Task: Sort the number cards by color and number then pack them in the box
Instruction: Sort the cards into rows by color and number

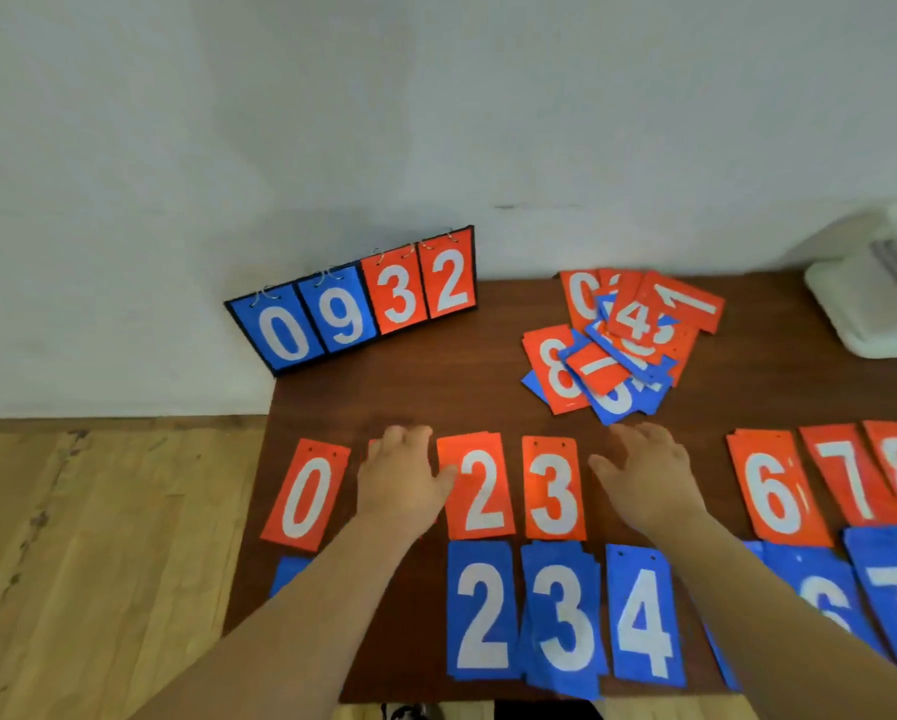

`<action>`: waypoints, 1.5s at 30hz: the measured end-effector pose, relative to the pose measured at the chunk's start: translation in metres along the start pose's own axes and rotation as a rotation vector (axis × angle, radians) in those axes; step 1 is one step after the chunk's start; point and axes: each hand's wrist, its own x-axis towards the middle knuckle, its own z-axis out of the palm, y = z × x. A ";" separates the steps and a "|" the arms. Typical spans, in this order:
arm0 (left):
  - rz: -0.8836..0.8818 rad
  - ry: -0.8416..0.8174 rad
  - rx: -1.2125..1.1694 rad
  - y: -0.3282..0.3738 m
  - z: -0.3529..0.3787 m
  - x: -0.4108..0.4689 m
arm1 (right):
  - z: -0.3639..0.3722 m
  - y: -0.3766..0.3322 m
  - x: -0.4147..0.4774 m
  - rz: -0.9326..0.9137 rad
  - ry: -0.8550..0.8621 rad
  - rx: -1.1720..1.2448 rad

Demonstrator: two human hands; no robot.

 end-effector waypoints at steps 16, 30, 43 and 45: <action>0.252 -0.067 0.247 0.194 0.087 0.132 | -0.021 0.071 0.166 -0.171 -0.064 -0.136; 0.140 -0.136 0.420 0.164 0.084 0.121 | -0.029 0.145 0.146 -0.251 -0.091 -0.058; -0.028 -0.063 0.178 0.200 0.083 0.153 | -0.044 0.096 0.177 0.315 -0.080 0.369; -0.043 -0.058 0.192 0.202 0.079 0.153 | -0.047 0.093 0.179 0.348 -0.097 0.411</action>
